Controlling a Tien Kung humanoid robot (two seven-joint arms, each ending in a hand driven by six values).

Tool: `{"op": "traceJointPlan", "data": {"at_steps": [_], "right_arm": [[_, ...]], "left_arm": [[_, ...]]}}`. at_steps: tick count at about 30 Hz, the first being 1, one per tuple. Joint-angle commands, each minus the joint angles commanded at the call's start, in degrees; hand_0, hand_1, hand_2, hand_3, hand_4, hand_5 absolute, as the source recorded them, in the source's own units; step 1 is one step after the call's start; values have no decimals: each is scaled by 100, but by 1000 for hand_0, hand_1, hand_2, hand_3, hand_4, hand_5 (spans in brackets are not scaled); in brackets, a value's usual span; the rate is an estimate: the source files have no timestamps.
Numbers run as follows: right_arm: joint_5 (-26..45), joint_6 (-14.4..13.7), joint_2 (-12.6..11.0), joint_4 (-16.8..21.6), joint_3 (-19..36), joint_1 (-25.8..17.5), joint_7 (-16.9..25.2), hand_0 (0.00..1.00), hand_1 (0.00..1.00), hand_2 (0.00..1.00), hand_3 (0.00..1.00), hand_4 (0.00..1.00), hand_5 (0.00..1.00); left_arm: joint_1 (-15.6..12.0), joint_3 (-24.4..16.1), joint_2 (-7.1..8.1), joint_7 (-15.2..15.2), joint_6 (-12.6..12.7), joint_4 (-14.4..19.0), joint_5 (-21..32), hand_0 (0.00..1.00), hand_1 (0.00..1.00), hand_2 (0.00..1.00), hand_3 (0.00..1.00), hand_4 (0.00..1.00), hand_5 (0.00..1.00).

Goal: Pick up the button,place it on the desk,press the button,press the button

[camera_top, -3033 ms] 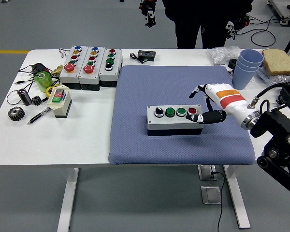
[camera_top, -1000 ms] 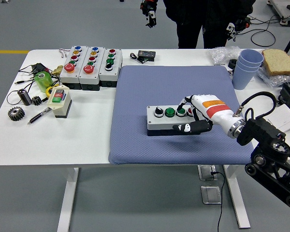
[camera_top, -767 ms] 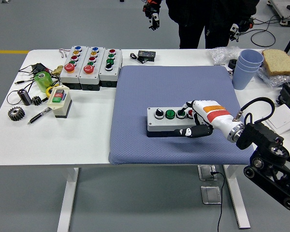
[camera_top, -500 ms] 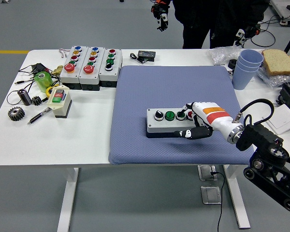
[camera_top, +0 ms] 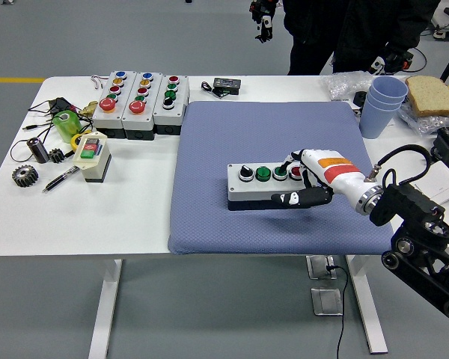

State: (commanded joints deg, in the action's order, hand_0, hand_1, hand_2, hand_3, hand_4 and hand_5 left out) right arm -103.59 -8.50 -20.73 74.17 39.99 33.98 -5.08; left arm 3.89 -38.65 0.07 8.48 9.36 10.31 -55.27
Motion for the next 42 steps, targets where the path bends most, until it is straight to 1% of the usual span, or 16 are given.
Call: {"op": "traceJointPlan", "data": {"at_steps": [7,16,22,25,28,30,31,32,33,35,36,37,38,40,42], "right_arm": [[22,-13,27,-115,12,20,7,130,2,160,592,935,574],[31,29,51,-230,-133,2,-6,129,2,159,593,935,570],[0,2,17,-119,-14,10,3,129,2,159,594,936,569],[98,-263,-44,49,337,-39,123,129,2,159,594,936,569],[448,-613,-130,138,689,-95,319,129,2,162,596,934,567],[878,-859,-189,161,944,-144,454,129,2,162,596,934,567],[1035,-925,-206,164,1023,-160,492,129,2,162,596,934,567],[1264,-1032,-251,161,1158,-207,580,234,33,250,637,932,564],[1487,-1110,-279,157,1292,-238,642,234,33,250,637,932,564],[1971,-1042,-350,137,1575,-334,760,234,33,250,637,932,564],[2232,-852,-401,63,1772,-399,807,234,33,250,637,932,564],[2455,-734,-423,23,1899,-428,831,234,33,250,637,932,564],[2716,-651,-446,-29,2016,-458,876,569,567,622,738,913,546],[3200,-584,-493,-179,2218,-542,1025,569,567,622,738,913,546],[3684,-507,-515,-303,2376,-610,1079,569,567,622,738,913,546]], "left_arm": [[14,9,0,-1,3,0,18,621,655,674,592,331,638],[23,-2,2,-1,5,0,9,621,654,673,591,333,639],[25,18,5,-8,5,0,23,621,655,672,591,336,639],[29,29,6,-9,5,0,25,621,655,672,591,336,639],[31,39,9,-15,6,0,50,621,654,672,591,338,640],[33,38,10,-14,4,0,46,621,654,672,591,338,640],[34,35,10,-13,3,0,43,621,654,672,591,338,640],[34,26,9,-10,2,0,31,621,654,672,591,338,639],[34,20,8,-9,2,0,23,621,654,672,591,338,639],[32,37,8,-12,1,0,41,621,654,672,591,338,639],[29,39,8,-14,1,0,54,621,654,672,591,338,639],[28,35,7,-13,1,0,51,621,654,672,591,338,639],[28,26,5,-11,0,0,35,621,655,672,591,339,643],[22,18,2,-10,0,0,22,621,655,672,591,339,643],[13,16,-1,-10,2,0,29,621,655,672,591,339,643]]}}
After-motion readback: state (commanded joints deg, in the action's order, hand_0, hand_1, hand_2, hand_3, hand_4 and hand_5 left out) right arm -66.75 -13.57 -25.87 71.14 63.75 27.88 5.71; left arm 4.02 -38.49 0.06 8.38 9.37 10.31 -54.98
